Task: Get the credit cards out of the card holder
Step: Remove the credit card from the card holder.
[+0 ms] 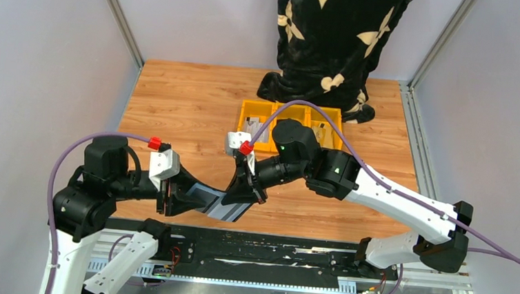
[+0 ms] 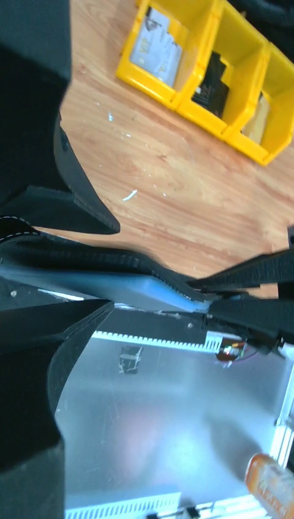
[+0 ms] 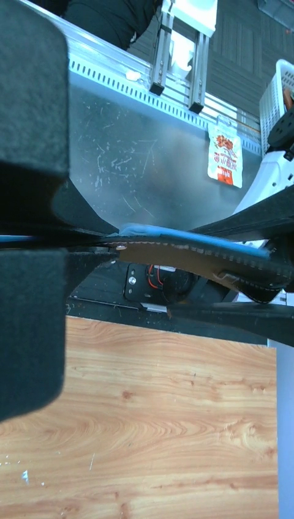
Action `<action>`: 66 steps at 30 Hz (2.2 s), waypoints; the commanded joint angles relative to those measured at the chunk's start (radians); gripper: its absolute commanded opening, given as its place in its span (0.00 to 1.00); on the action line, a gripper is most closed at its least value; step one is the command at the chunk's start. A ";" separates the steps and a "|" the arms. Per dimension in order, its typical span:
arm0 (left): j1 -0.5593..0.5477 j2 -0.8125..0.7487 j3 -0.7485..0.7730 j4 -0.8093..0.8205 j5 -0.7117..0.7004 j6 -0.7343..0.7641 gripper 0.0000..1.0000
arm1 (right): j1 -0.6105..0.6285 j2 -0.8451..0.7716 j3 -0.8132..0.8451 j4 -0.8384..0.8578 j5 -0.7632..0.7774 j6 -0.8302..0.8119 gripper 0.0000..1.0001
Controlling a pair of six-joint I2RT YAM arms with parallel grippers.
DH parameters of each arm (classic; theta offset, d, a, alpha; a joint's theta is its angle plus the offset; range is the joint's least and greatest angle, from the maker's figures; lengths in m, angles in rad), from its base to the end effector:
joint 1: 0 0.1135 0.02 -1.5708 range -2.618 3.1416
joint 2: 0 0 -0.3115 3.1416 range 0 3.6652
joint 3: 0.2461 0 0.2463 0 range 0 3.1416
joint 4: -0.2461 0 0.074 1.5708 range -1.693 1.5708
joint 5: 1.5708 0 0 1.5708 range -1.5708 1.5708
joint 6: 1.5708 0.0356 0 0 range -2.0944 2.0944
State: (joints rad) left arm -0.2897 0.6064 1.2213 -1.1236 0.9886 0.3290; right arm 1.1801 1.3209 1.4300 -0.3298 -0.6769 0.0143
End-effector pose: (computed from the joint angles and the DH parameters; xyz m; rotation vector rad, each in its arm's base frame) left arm -0.0025 -0.0303 0.4323 1.1353 1.6042 -0.9879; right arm 0.0834 0.2611 0.4787 -1.5047 1.3018 1.4195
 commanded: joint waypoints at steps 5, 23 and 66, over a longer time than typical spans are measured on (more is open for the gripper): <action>-0.001 0.055 0.053 -0.044 0.196 -0.069 0.28 | -0.048 -0.038 0.002 -0.040 -0.108 -0.044 0.00; 0.000 0.142 0.061 0.047 -0.187 -0.296 0.00 | -0.149 -0.133 -0.046 0.269 0.107 0.215 0.53; 0.012 0.024 -0.130 0.583 0.151 -0.854 0.00 | -0.174 -0.125 -0.311 0.545 0.033 0.628 0.49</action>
State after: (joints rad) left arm -0.2764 0.6468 1.0840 -0.5831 1.0603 -0.4915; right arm 1.0248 1.1885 1.0859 0.2138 -0.6697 0.6540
